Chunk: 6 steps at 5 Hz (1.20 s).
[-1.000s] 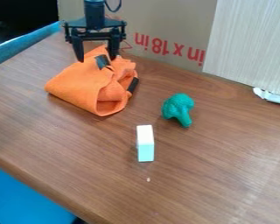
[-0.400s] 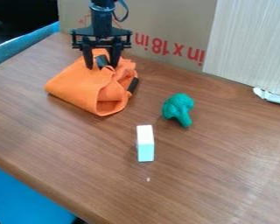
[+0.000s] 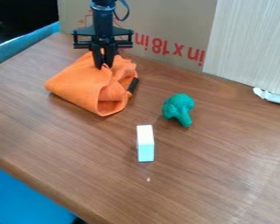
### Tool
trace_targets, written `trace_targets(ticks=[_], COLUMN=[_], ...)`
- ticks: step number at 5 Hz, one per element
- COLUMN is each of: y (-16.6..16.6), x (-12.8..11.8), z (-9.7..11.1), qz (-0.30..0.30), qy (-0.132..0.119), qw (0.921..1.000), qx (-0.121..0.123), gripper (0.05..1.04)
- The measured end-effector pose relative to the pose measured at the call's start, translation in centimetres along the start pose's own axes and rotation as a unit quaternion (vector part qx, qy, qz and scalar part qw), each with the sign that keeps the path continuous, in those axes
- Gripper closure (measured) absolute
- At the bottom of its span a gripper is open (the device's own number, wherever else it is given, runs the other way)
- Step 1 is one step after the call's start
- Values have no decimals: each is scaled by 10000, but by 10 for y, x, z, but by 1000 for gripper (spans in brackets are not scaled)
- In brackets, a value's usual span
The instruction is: Unfold the cloth from top to the bottom
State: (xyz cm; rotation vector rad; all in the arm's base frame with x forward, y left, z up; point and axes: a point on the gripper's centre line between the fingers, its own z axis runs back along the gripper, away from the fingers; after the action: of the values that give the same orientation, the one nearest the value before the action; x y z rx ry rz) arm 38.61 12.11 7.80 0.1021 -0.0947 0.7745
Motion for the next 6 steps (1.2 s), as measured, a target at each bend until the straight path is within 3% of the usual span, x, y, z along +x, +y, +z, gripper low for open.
trace_targets(ticks=[1,3,6], y=[8,26,66], x=[-3,-23,-76], z=[8,33,32], qz=[-43,-269,-555], qy=[58,-103,-758], qw=[9998,9981,9906], qx=[-164,-539,-998], gripper=[1005,1020,1020])
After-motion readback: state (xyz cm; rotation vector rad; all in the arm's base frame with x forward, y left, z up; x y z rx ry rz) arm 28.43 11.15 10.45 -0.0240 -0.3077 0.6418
